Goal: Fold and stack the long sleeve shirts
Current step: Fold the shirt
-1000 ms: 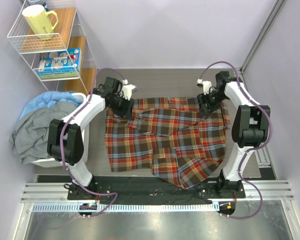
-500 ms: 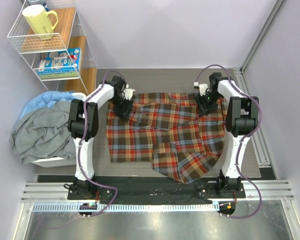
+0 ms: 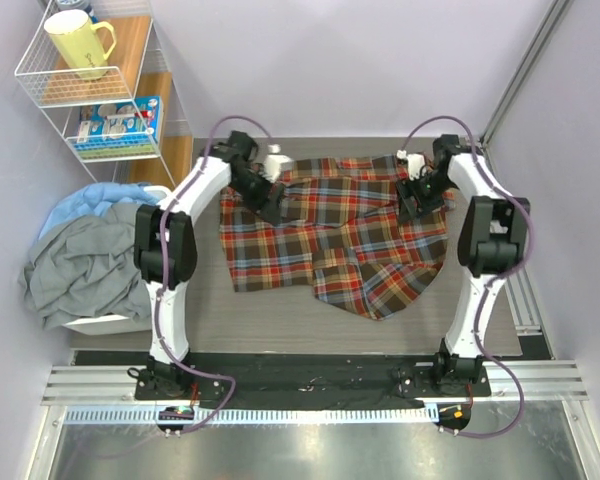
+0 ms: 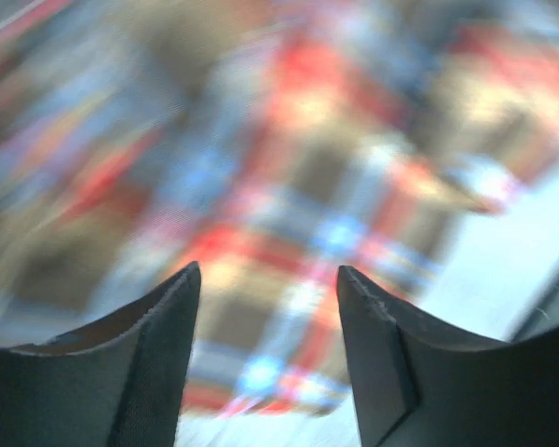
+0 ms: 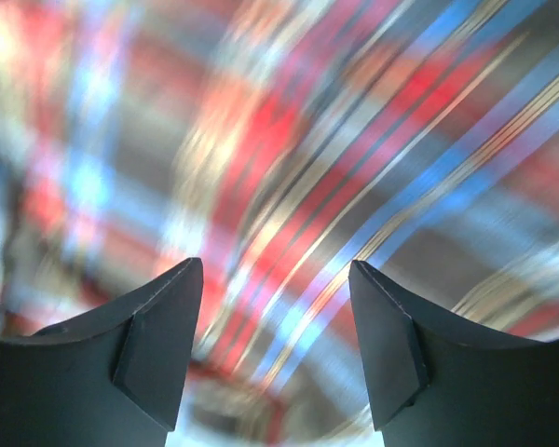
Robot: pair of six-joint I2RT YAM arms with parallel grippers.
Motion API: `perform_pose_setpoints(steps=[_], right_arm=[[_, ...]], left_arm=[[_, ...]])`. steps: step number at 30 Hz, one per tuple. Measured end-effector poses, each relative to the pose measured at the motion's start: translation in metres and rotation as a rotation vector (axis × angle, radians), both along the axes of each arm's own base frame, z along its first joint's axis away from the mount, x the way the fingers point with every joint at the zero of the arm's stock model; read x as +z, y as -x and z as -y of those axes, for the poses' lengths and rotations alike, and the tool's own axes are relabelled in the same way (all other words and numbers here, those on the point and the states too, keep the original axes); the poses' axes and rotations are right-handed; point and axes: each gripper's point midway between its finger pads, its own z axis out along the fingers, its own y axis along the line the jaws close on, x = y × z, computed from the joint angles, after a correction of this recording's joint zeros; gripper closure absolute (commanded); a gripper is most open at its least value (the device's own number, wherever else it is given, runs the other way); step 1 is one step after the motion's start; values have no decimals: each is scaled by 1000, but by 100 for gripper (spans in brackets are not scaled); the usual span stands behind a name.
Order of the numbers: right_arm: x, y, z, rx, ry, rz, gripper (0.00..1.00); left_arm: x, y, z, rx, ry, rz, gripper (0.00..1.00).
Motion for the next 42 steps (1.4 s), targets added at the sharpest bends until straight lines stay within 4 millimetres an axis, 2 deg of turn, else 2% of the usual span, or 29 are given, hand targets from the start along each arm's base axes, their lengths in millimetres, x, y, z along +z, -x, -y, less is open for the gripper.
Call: perform_pose_setpoints(steps=[3,6,9,11,14,17,20,25,27,28,30,31,32,33,34,37,41,42], right_arm=[[30,50,-7,58,-32,-8,29],[54,87,-12,122,-44,30,29],[57,117,-15,160,-55,24,30],[50,132,-16,173,-67,-7,29],[34,152,-18,187,-83,-63,28],[20,174,-18,208,-88,-112,25],[17,188,-18,235,-85,-99,23],[21,205,-18,283,-74,-39,21],[22,205,-18,295,-72,-20,20],[22,204,-18,305,-69,-9,19],[20,205,-17,320,-64,5,18],[18,206,-17,327,-62,8,17],[16,208,-16,332,-59,10,16],[15,211,-15,339,-56,14,16],[14,213,-15,348,-51,18,16],[14,219,-13,370,-38,46,18],[13,217,-10,360,-32,58,21],[12,215,-8,349,-36,51,21]], left_arm=[[24,50,68,-222,78,47,36],[22,99,128,-408,129,57,35],[4,132,166,-527,141,47,32],[-8,135,175,-551,137,50,32],[-27,126,177,-546,111,65,31],[-35,113,177,-533,94,105,30],[-39,103,178,-526,96,157,29],[-52,104,176,-527,91,165,30],[-51,104,176,-527,93,167,39],[-51,103,176,-530,95,170,52],[-50,104,177,-536,103,169,64],[-50,106,178,-542,110,167,77],[-48,107,179,-551,122,166,83],[-45,110,179,-558,135,163,88],[-41,114,179,-566,149,161,99],[-16,133,174,-597,206,159,100],[50,177,162,-751,295,229,100],[66,191,159,-815,312,262,80]])
